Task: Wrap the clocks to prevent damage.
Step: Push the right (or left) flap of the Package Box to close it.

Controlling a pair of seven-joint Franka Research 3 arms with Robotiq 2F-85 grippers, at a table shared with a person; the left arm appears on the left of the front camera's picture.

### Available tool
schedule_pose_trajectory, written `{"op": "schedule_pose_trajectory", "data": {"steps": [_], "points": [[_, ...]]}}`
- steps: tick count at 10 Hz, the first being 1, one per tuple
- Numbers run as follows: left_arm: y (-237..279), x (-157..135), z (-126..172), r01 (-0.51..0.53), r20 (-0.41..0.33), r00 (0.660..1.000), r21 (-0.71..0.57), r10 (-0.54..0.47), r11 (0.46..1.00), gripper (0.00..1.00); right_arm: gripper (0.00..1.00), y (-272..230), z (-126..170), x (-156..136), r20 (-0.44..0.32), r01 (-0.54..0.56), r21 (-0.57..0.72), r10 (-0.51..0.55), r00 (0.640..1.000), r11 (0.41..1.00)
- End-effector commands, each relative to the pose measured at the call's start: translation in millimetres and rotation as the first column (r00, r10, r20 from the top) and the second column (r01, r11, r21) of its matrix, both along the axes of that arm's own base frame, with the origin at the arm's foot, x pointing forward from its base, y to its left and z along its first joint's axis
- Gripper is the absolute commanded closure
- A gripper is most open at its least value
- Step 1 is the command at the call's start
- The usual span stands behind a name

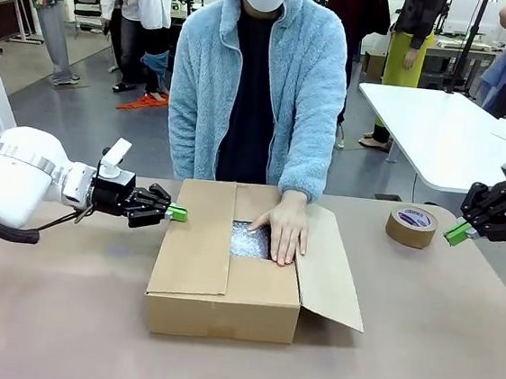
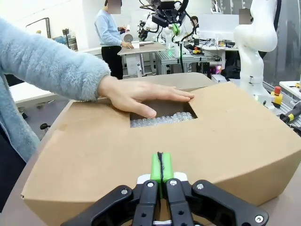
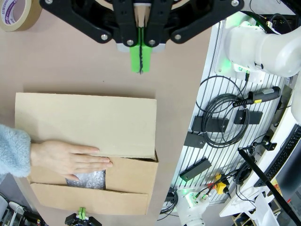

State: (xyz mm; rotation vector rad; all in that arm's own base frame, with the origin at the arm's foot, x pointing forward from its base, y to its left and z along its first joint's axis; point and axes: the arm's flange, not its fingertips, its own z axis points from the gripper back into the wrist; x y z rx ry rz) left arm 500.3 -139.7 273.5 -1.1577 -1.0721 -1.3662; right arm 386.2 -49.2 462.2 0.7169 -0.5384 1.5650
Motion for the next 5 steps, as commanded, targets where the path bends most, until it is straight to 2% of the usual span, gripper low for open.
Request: {"op": "schedule_pose_trajectory", "data": {"steps": [1, 4, 5], "points": [[-1.5, 7.7, -20.5, -0.036, -0.019, 0.999, 0.054, 0.038, 0.998, 0.99, 0.99, -1.6, 0.3, -1.0, 0.009, -0.017, 0.006, 0.017, 1.000, 1.000], [8.0, -7.1, -15.4, -0.007, -0.027, 1.000, 0.086, 0.010, 0.996, 0.99, 0.99, -1.6, 0.3, -1.0, 0.009, -0.017, 0.006, 0.017, 1.000, 1.000], [1.8, -0.2, -2.1, -0.004, -0.025, 1.000, -0.001, 0.004, 1.000, 0.99, 0.99, -1.6, 0.3, -1.0, 0.009, -0.017, 0.006, 0.017, 1.000, 1.000]]}}
